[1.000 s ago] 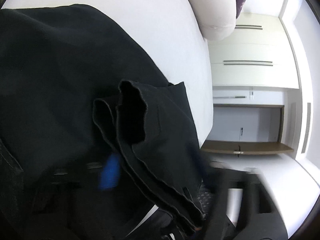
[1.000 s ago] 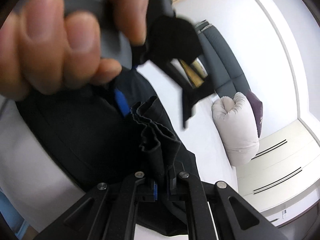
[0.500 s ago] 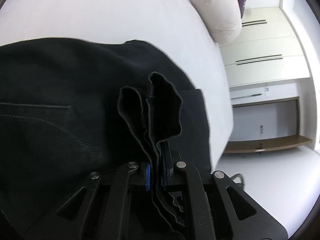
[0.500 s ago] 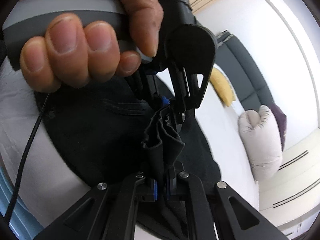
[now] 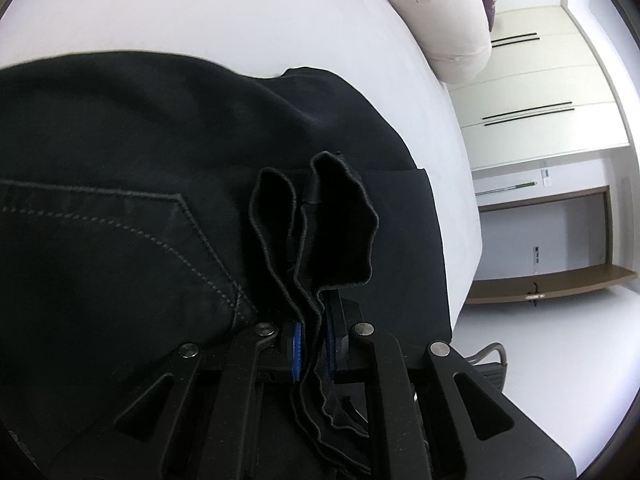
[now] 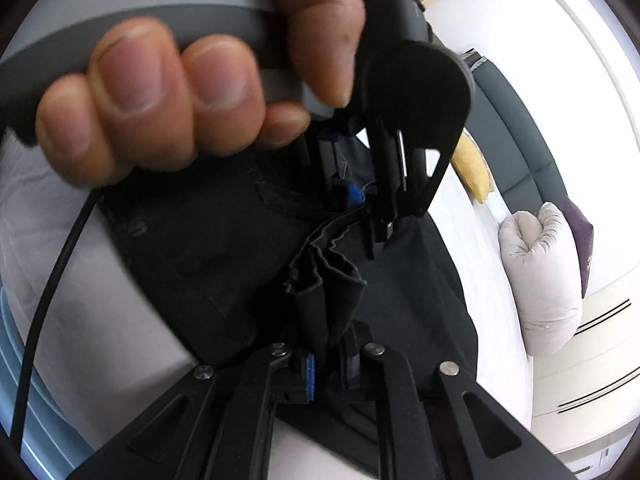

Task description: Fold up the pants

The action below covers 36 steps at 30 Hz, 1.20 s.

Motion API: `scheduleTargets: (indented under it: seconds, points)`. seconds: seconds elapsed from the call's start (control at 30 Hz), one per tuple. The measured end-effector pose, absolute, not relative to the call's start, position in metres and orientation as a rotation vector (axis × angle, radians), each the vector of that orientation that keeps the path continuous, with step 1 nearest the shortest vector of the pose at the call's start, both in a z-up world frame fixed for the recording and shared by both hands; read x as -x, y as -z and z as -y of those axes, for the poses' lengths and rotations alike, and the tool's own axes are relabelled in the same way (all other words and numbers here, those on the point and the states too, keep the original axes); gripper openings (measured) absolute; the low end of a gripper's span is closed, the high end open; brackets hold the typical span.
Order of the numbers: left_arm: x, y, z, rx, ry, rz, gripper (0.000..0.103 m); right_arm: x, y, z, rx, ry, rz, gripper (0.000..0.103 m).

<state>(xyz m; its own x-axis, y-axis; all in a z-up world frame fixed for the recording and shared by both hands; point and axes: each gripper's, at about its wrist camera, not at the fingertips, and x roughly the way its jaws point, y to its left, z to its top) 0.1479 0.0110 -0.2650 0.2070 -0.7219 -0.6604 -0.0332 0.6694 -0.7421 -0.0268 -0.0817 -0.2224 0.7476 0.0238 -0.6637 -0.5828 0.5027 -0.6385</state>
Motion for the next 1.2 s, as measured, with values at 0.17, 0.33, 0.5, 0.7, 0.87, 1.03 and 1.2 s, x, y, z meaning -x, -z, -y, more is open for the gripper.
scheduleTargets:
  seconds: [0.17, 0.33, 0.5, 0.7, 0.87, 1.03, 1.2]
  points:
    - [-0.137, 0.241, -0.028, 0.632, 0.447, -1.268, 0.011, 0.043, 0.213, 0.087, 0.969, -0.385, -0.630, 0.038]
    - [-0.123, 0.195, -0.032, 0.434, 0.329, -1.158, 0.011, 0.047, 0.171, 0.132, 0.683, -0.497, -0.740, 0.051]
    - [-0.115, 0.172, 0.033, 0.249, 0.437, -1.089, 0.011, -0.009, 0.135, 0.239, 0.116, -0.551, -0.938, 0.007]
    - [-0.112, 0.211, 0.079, 0.147, 0.473, -1.187, 0.011, -0.105, 0.144, 0.345, -0.383, -0.597, -1.002, 0.004]
    - [-0.104, 0.226, 0.086, 0.114, 0.466, -1.194, 0.010, -0.169, 0.173, 0.348, -0.552, -0.718, -1.088, 0.004]
    - [-0.103, 0.231, 0.098, 0.046, 0.454, -1.183, 0.010, -0.207, 0.210, 0.332, -0.547, -0.738, -1.234, 0.004]
    - [-0.097, 0.233, 0.101, 0.053, 0.459, -1.183, 0.010, -0.190, 0.238, 0.335, -0.607, -0.727, -1.320, 0.000]
